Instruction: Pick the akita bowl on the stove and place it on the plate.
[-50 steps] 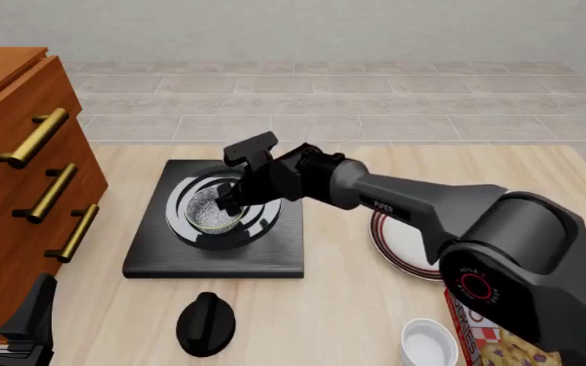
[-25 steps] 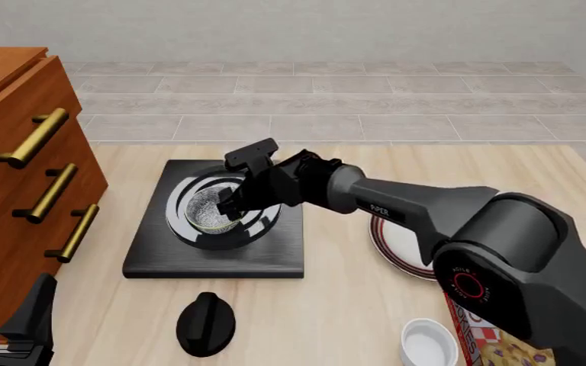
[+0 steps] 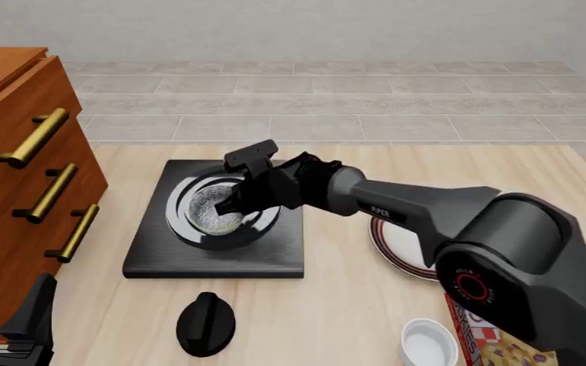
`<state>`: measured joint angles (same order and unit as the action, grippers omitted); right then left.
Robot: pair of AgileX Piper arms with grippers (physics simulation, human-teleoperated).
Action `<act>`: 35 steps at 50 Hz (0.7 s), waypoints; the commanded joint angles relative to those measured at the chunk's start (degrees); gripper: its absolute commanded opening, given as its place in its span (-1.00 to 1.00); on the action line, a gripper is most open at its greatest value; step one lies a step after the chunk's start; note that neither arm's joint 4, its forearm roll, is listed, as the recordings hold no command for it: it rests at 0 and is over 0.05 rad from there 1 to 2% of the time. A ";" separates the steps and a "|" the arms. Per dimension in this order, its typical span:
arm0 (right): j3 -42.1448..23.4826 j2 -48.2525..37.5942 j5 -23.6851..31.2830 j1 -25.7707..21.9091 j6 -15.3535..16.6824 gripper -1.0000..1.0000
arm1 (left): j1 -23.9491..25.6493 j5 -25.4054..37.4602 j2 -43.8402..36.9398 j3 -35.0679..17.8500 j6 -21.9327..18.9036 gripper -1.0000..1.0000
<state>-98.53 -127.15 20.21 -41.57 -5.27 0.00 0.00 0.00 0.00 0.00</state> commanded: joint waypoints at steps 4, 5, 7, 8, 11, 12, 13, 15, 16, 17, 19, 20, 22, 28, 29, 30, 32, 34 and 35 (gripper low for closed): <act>1.88 2.24 0.14 0.64 -0.24 -1.00 | 0.00 0.00 0.00 0.00 0.00 1.00; 2.06 2.58 0.18 0.66 -0.17 -1.00 | 0.00 0.00 0.00 0.00 0.00 1.00; 2.58 3.60 0.35 0.83 0.24 -1.00 | 0.00 0.00 0.00 0.00 0.00 1.00; 3.02 4.29 0.37 1.01 0.40 -1.00 | 0.00 0.00 0.00 0.00 0.00 1.00; 3.97 5.63 0.45 1.49 0.95 -1.00 | 0.00 0.00 0.00 0.00 0.00 1.00; 4.32 6.02 0.37 1.47 0.78 -1.00 | 0.00 0.00 0.00 0.00 0.00 1.00; 4.59 6.46 0.32 1.69 1.01 -1.00 | 0.00 0.00 0.00 0.00 0.00 1.00; 5.14 7.34 0.28 2.00 1.31 -1.00 | 0.00 0.00 0.00 0.00 0.00 1.00; 5.60 7.97 0.17 2.10 1.41 -1.00 | 0.00 0.00 0.00 0.00 0.00 1.00; 5.97 8.37 0.07 1.99 1.41 -1.00 | 0.00 0.00 0.00 0.00 0.00 1.00; 6.62 9.13 -0.30 2.42 1.63 -1.00 | 0.00 0.00 0.00 0.00 0.00 1.00; 7.13 9.51 -0.45 2.41 1.72 -1.00 | 0.00 0.00 0.00 0.00 0.00 1.00; 7.79 10.25 -0.85 2.77 1.80 -1.00 | 0.00 0.00 0.00 0.00 0.00 1.00; 11.03 13.18 -2.38 2.74 1.37 -1.00 | 0.00 0.00 0.00 0.00 0.00 1.00; 11.44 13.63 -2.51 2.84 1.50 -1.00 | 0.00 0.00 0.00 0.00 0.00 1.00; 11.87 14.02 -2.77 2.88 1.33 -1.00 | 0.00 0.00 0.00 0.00 0.00 1.00; 12.86 15.02 -3.18 3.21 1.46 -1.00 | 0.00 0.00 0.00 0.00 0.00 1.00; 13.80 15.96 -3.56 3.35 1.23 -1.00 | 0.00 0.00 0.00 0.00 0.00 1.00; 14.13 16.22 -3.71 3.41 1.19 -1.00 | 0.00 0.00 0.00 0.00 0.00 1.00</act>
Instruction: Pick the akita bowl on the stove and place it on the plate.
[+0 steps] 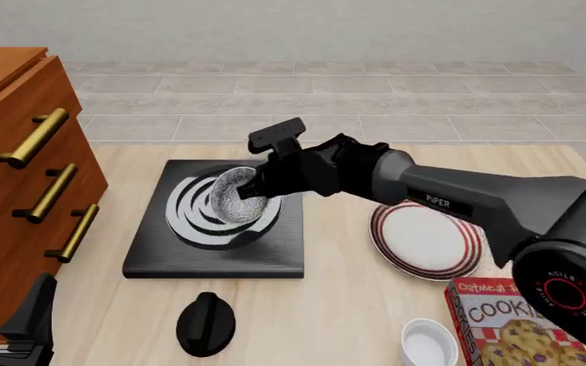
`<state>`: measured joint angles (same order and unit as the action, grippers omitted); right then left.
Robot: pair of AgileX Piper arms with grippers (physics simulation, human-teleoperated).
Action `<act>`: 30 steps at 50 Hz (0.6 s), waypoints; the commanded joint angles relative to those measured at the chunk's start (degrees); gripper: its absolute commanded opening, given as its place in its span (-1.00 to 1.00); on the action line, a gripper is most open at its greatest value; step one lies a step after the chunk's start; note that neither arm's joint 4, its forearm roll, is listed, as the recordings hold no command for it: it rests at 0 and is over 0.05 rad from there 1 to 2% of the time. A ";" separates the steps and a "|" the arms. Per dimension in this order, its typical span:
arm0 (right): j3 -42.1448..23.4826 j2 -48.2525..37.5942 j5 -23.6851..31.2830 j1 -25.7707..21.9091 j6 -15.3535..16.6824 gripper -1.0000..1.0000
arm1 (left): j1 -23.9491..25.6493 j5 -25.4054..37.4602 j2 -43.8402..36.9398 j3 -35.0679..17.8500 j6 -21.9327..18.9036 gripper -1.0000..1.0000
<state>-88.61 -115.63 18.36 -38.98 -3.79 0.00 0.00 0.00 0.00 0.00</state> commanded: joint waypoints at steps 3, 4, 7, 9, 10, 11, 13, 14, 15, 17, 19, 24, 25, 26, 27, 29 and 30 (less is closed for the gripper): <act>6.09 6.23 -2.74 0.95 -0.63 -1.00 | 0.00 0.00 0.00 0.00 0.00 1.00; 6.48 6.55 -2.95 1.02 -0.71 -1.00 | 0.00 0.00 0.00 0.00 0.00 1.00; 8.43 8.38 -3.85 1.07 -1.26 -1.00 | 0.00 0.00 0.00 0.00 0.00 1.00; 8.71 8.70 -3.95 1.16 -1.33 -1.00 | 0.00 0.00 0.00 0.00 0.00 1.00; 9.31 9.39 -4.13 1.22 -1.42 -1.00 | 0.00 0.00 0.00 0.00 0.00 1.00; 9.67 9.78 -4.28 1.25 -1.44 -1.00 | 0.00 0.00 0.00 0.00 0.00 1.00; 10.70 10.72 -4.72 1.50 -1.60 -1.00 | 0.00 0.00 0.00 0.00 0.00 1.00; 11.40 11.36 -5.02 1.62 -1.80 -1.00 | 0.00 0.00 0.00 0.00 0.00 1.00; 11.58 11.68 -4.97 1.70 -1.86 -1.00 | 0.00 0.00 0.00 0.00 0.00 1.00; 13.00 12.95 -5.54 2.00 -2.27 -1.00 | 0.00 0.00 0.00 0.00 0.00 1.00; 13.56 13.39 -5.72 2.17 -2.08 -1.00 | 0.00 0.00 0.00 0.00 0.00 1.00; 15.30 15.69 -6.15 2.77 -2.38 -1.00 | 0.00 0.00 0.00 0.00 0.00 1.00; 15.48 15.98 -6.11 2.91 -2.33 -1.00 | 0.00 0.00 0.00 0.00 0.00 1.00; 16.09 16.77 -6.25 2.98 -2.75 -1.00 | 0.00 0.00 0.00 0.00 0.00 1.00; 16.47 17.26 -6.19 3.03 -2.56 -1.00 | 0.00 0.00 0.00 0.00 0.00 1.00; 17.14 18.06 -6.33 3.32 -2.77 -1.00 | 0.00 0.00 0.00 0.00 0.00 1.00; 17.57 18.44 -6.42 3.43 -2.60 -1.00 | 0.00 0.00 0.00 0.00 0.00 1.00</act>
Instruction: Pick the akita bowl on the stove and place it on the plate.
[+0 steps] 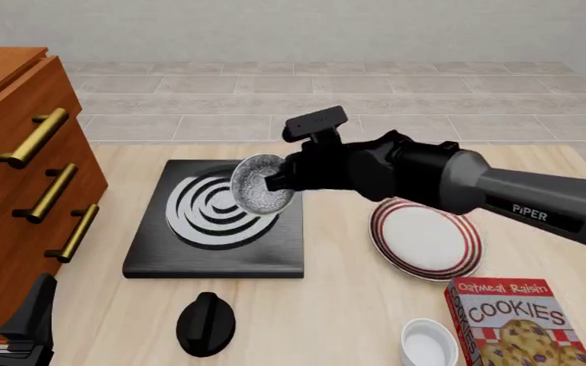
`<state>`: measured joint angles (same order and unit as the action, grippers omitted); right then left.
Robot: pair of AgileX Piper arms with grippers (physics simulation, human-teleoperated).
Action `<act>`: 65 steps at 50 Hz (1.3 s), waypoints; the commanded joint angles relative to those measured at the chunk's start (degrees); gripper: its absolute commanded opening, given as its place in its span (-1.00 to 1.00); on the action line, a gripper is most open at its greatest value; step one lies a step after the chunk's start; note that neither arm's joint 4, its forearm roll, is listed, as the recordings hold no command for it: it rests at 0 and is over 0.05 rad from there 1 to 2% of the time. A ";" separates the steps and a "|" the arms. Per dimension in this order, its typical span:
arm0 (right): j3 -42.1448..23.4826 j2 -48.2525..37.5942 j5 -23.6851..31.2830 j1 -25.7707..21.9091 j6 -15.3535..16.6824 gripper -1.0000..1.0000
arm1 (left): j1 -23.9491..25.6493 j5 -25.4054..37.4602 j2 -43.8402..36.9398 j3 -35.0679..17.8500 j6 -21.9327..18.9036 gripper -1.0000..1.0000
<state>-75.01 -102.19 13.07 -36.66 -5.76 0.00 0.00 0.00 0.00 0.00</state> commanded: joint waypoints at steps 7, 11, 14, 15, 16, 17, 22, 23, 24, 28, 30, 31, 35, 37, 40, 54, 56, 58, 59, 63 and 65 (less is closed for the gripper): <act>6.41 7.75 -1.70 2.25 -1.04 -1.00 | 0.00 0.00 0.00 0.00 0.00 1.00; 7.71 8.93 -2.10 2.96 -1.24 -1.00 | 0.00 0.00 0.00 0.00 0.00 1.00; 8.92 9.96 -2.53 3.66 -1.41 -1.00 | 0.00 0.00 0.00 0.00 0.00 1.00; 9.17 10.20 -2.62 3.75 -1.56 -1.00 | 0.00 0.00 0.00 0.00 0.00 1.00; 9.62 10.41 -2.86 4.32 -1.41 -1.00 | 0.00 0.00 0.00 0.00 0.00 1.00; 9.98 10.63 -3.07 4.43 -1.70 -1.00 | 0.00 0.00 0.00 0.00 0.00 1.00; 12.16 11.80 -4.21 5.85 -1.78 -1.00 | 0.00 0.00 0.00 0.00 0.00 1.00; 12.39 11.95 -4.35 6.16 -1.87 -1.00 | 0.00 0.00 0.00 0.00 0.00 1.00; 12.67 12.28 -4.43 6.70 -1.91 -1.00 | 0.00 0.00 0.00 0.00 0.00 1.00; 13.94 13.20 -4.88 7.90 -1.82 -1.00 | 0.00 0.00 0.00 0.00 0.00 1.00; 14.37 13.51 -5.14 8.52 -1.96 -1.00 | 0.00 0.00 0.00 0.00 0.00 1.00; 14.69 13.70 -5.29 8.66 -1.83 -1.00 | 0.00 0.00 0.00 0.00 0.00 1.00; 15.62 14.31 -5.89 9.53 -1.79 -1.00 | 0.00 0.00 0.00 0.00 0.00 1.00; 16.14 14.69 -6.10 10.03 -2.00 -1.00 | 0.00 0.00 0.00 0.00 0.00 1.00; 16.92 15.11 -6.55 10.60 -1.78 -1.00 | 0.00 0.00 0.00 0.00 0.00 1.00; 20.94 17.89 -8.96 13.50 -2.37 -1.00 | 0.00 0.00 0.00 0.00 0.00 1.00; 21.34 18.26 -9.05 14.25 -2.23 -1.00 | 0.00 0.00 0.00 0.00 0.00 1.00; 21.54 18.36 -9.19 14.59 -2.34 -1.00 | 0.00 0.00 0.00 0.00 0.00 1.00; 21.92 18.58 -9.43 14.95 -2.17 -1.00 | 0.00 0.00 0.00 0.00 0.00 1.00; 22.71 18.76 -10.18 15.70 -2.33 -1.00 | 0.00 0.00 0.00 0.00 0.00 1.00; 23.43 18.90 -10.89 16.53 -3.02 -1.00 | 0.00 0.00 0.00 0.00 0.00 1.00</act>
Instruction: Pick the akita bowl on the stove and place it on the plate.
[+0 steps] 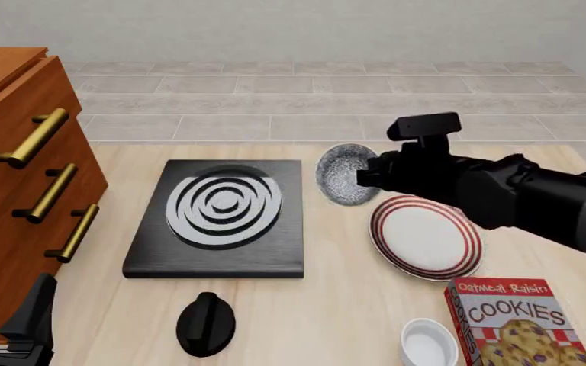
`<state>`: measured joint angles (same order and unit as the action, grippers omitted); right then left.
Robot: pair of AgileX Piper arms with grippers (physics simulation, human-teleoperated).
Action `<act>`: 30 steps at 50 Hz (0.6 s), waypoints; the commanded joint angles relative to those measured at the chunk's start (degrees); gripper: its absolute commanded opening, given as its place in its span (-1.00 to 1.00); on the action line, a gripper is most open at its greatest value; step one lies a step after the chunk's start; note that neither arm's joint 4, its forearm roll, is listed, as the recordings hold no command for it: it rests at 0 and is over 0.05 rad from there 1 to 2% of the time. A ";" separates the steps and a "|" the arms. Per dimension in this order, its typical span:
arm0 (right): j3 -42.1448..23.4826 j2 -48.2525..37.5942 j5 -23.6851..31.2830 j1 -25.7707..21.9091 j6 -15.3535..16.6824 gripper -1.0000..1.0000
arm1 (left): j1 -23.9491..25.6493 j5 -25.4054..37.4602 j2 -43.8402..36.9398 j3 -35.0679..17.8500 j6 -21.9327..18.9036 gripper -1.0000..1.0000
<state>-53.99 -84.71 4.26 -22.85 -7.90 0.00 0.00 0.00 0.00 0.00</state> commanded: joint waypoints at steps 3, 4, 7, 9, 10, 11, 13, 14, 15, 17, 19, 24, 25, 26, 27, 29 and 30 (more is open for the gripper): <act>2.90 1.68 -2.43 2.75 -0.96 -1.00 | 0.00 0.00 0.00 0.00 0.00 1.00; 3.37 1.70 -2.97 3.30 -1.27 -1.00 | 0.00 0.00 0.00 0.00 0.00 1.00; 4.09 1.55 -3.75 4.33 -1.08 -1.00 | 0.00 0.00 0.00 0.00 0.00 1.00; 4.45 1.63 -3.86 4.66 -0.87 -1.00 | 0.00 0.00 0.00 0.00 0.00 1.00; 4.60 1.81 -3.95 4.90 -1.15 -1.00 | 0.00 0.00 0.00 0.00 0.00 1.00; 4.68 1.91 -3.92 5.07 -0.87 -1.00 | 0.00 0.00 0.00 0.00 0.00 1.00; 5.11 2.13 -4.25 5.46 -1.07 -1.00 | 0.00 0.00 0.00 0.00 0.00 1.00; 5.56 2.10 -4.70 6.11 -0.74 -1.00 | 0.00 0.00 0.00 0.00 0.00 1.00; 5.86 2.17 -4.92 6.13 -0.87 -1.00 | 0.00 0.00 0.00 0.00 0.00 1.00; 6.39 2.01 -5.55 6.79 -0.67 -1.00 | 0.00 0.00 0.00 0.00 0.00 1.00; 6.85 2.05 -5.98 6.93 -0.76 -1.00 | 0.00 0.00 0.00 0.00 0.00 1.00; 8.22 1.84 -7.48 8.31 -0.77 -1.00 | 0.00 0.00 0.00 0.00 0.00 1.00; 8.37 1.73 -7.70 8.79 -0.85 -1.00 | 0.00 0.00 0.00 0.00 0.00 1.00; 8.77 1.64 -8.13 8.97 -0.78 -1.00 | 0.00 0.00 0.00 0.00 0.00 1.00; 8.91 1.51 -8.30 9.29 -0.52 -1.00 | 0.00 0.00 0.00 0.00 0.00 1.00; 9.27 1.44 -8.73 9.77 -0.63 -1.00 | 0.00 0.00 0.00 0.00 0.00 1.00; 9.39 1.20 -8.95 10.23 -0.07 -1.00 | 0.00 0.00 0.00 0.00 0.00 1.00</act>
<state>-46.42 -83.24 -2.32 -15.28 -8.44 0.00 0.00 0.00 0.00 0.00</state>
